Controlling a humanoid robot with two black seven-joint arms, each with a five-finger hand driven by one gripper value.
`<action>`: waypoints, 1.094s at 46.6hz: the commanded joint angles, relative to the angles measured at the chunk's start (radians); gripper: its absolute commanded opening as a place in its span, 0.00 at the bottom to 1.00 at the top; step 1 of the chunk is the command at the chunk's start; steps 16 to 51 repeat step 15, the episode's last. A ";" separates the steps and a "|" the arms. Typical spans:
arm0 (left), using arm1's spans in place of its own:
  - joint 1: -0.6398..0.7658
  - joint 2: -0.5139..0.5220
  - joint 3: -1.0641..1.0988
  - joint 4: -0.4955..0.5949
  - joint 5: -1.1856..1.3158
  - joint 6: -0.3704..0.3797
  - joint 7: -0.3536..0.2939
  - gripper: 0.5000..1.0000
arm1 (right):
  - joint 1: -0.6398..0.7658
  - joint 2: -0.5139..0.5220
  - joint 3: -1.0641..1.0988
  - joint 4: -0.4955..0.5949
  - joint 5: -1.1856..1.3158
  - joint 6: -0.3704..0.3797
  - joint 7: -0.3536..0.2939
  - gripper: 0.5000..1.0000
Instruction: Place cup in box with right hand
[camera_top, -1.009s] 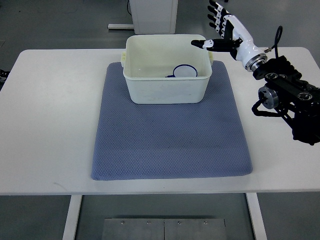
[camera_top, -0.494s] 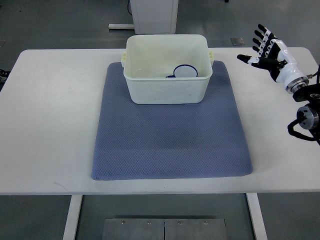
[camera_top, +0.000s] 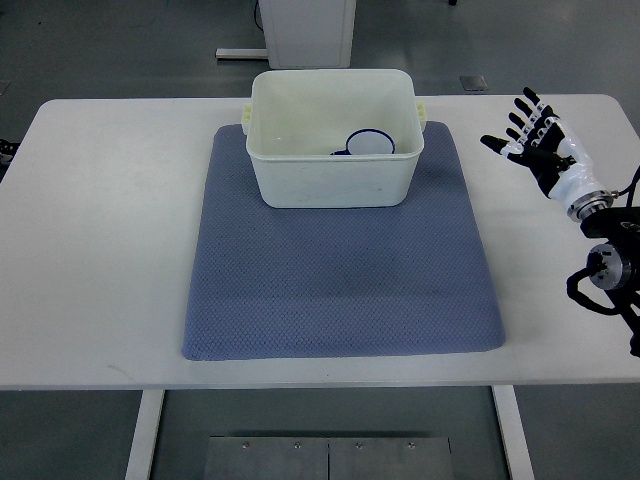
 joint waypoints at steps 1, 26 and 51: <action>0.001 0.000 0.000 0.000 0.000 0.000 0.000 1.00 | -0.017 0.023 0.033 -0.001 0.001 0.000 -0.002 1.00; -0.001 0.000 0.000 0.000 0.000 0.000 0.000 1.00 | -0.066 0.073 0.067 0.001 0.003 0.001 -0.002 1.00; -0.001 0.000 0.000 0.000 0.000 0.000 0.000 1.00 | -0.066 0.073 0.067 0.001 0.003 0.001 -0.002 1.00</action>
